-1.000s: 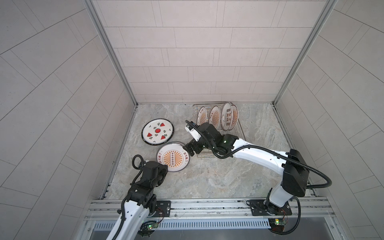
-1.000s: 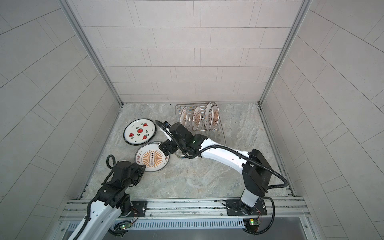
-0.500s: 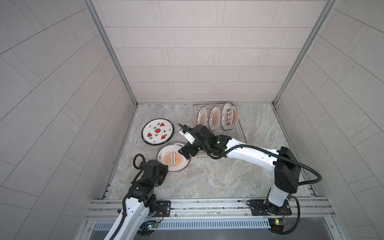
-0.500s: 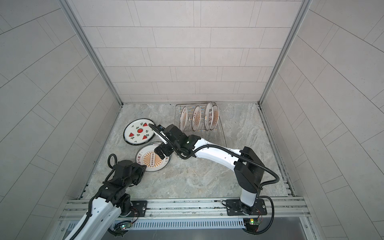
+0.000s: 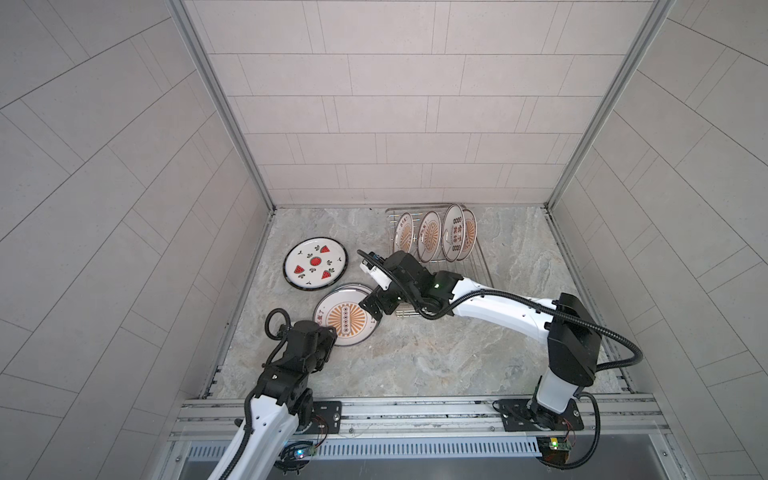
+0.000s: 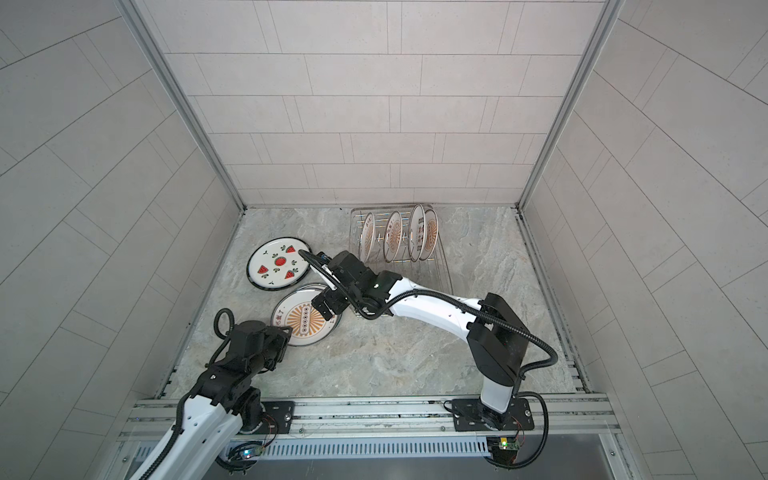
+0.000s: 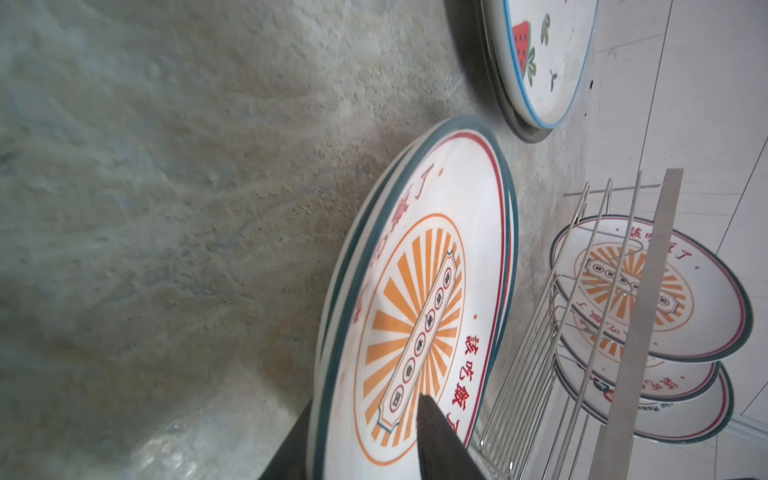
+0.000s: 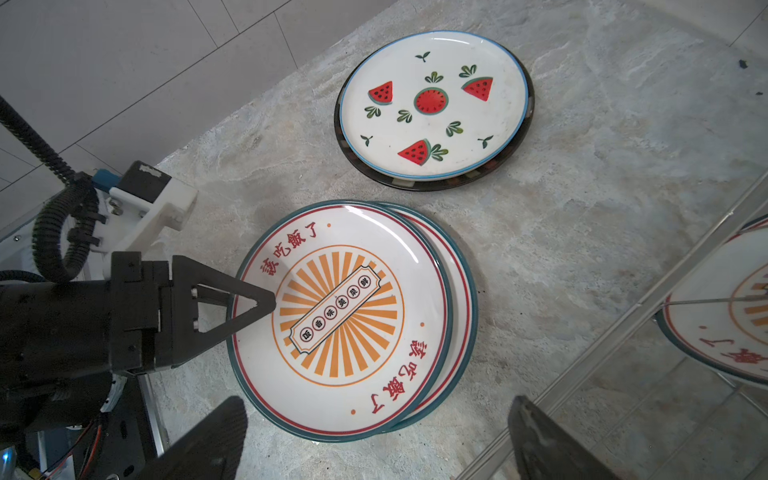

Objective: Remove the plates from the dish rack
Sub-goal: 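Lay the sunburst plate flat on the printed plate with left while right hovers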

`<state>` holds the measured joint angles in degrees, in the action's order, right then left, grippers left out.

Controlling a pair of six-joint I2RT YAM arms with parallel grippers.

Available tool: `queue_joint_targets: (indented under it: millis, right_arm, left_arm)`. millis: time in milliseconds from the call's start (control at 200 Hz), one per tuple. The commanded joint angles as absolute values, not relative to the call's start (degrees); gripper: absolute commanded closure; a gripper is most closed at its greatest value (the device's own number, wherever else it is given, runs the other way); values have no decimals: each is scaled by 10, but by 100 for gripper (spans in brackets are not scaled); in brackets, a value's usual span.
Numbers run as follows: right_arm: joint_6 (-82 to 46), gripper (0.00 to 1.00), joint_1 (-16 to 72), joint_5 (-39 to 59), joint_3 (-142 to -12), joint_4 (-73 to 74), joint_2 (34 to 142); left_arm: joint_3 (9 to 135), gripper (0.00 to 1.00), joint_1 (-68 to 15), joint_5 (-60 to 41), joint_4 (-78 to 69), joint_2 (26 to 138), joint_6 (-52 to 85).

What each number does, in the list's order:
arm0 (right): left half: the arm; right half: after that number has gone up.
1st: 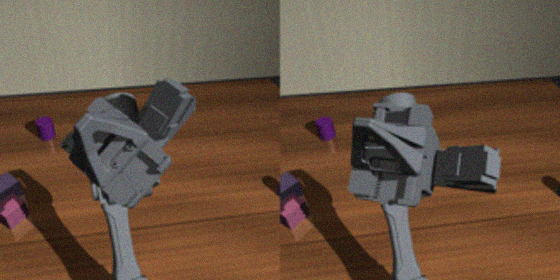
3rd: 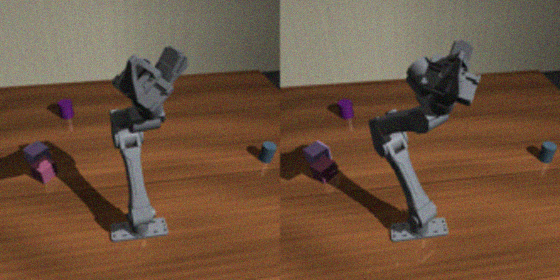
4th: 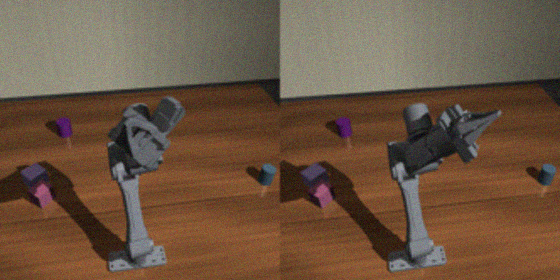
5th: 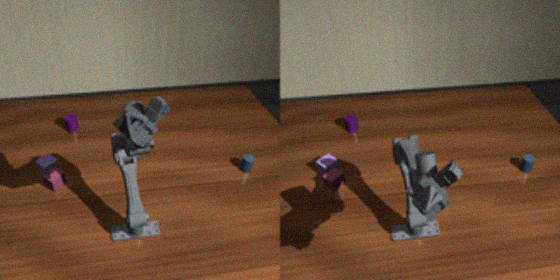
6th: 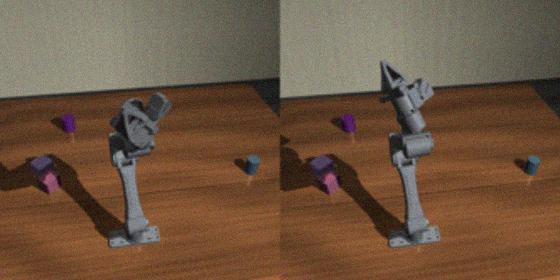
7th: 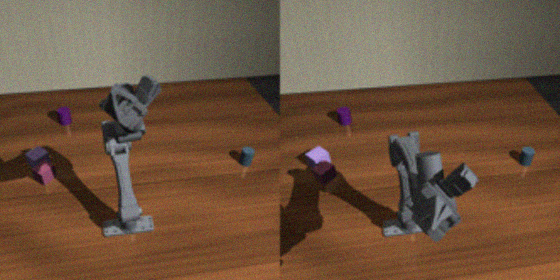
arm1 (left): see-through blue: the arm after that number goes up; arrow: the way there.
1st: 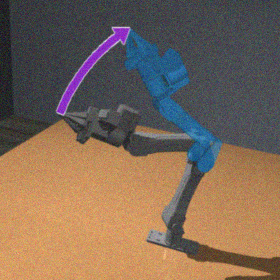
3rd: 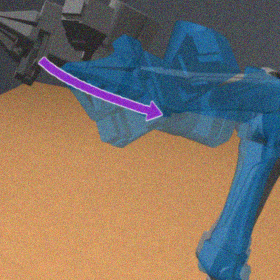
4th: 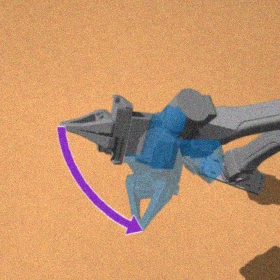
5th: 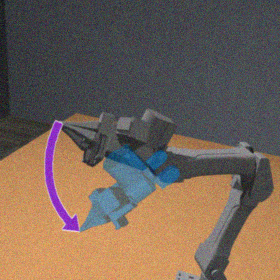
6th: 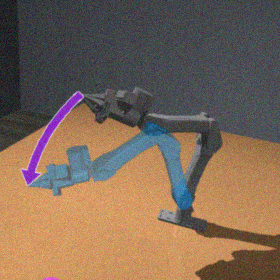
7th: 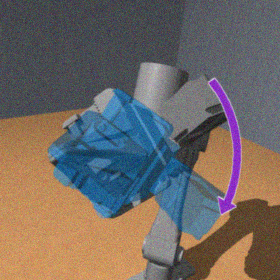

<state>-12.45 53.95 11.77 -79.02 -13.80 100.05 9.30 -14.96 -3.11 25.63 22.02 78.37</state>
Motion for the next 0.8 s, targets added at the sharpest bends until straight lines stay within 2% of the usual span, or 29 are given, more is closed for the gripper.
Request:
queue_joint_targets:
  millis: [0, 796]
  right_arm:
    - [-118, 1, 541, 107, -781, -129, 985]
    - [-117, 0, 540, 92, -757, -115, 969]
  left_arm:
    - [101, 55, -148, 15, 276, 209, 782]
    - [112, 59, -148, -22, 219, 287, 759]
